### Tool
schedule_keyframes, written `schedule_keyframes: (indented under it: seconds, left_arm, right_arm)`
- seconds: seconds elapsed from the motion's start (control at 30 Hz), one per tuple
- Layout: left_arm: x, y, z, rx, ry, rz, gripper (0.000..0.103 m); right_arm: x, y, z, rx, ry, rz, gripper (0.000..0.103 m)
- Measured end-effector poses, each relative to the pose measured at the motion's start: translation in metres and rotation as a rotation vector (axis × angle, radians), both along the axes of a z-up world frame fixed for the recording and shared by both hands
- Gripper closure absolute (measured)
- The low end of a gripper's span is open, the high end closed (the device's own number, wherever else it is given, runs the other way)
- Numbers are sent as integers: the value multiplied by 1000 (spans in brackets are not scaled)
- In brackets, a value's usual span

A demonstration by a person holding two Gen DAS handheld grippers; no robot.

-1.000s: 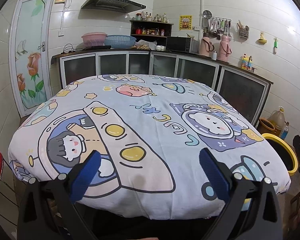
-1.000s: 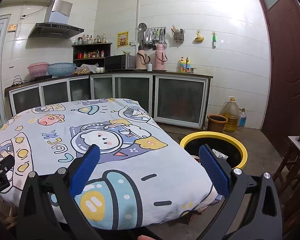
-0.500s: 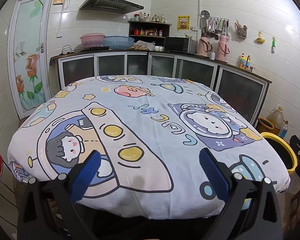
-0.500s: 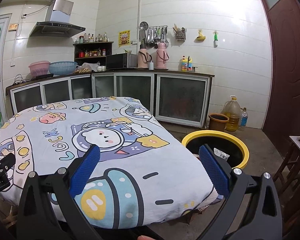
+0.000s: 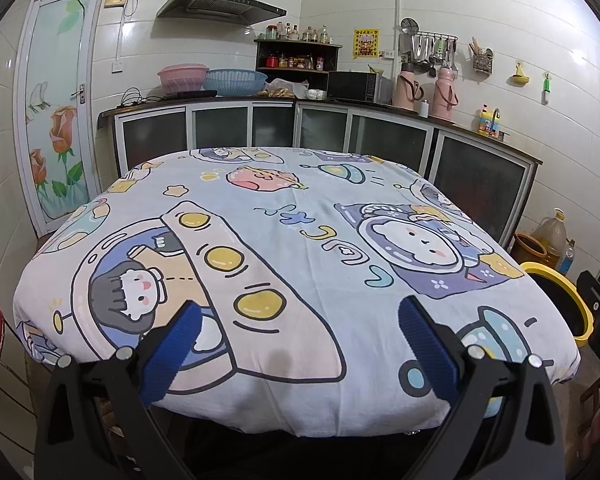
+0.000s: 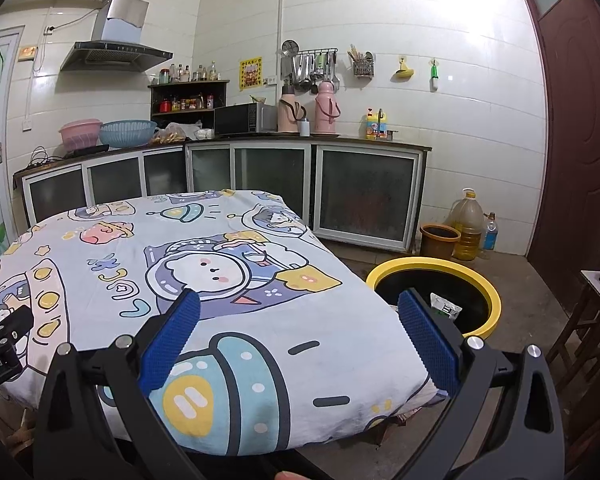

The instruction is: Collect trash

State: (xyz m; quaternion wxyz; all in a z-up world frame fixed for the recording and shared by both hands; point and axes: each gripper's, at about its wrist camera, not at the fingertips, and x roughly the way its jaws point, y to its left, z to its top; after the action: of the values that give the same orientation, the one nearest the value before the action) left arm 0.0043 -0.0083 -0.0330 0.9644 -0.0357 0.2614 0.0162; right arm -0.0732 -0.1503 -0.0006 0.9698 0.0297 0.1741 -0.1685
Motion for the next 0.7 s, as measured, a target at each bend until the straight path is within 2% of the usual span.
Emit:
schedule_keyframes:
  seconds: [0.7]
  left_arm:
    - [2,0,-2,3,-1,-9,8]
  right_arm:
    - [1,0,-4,6,10,4,8]
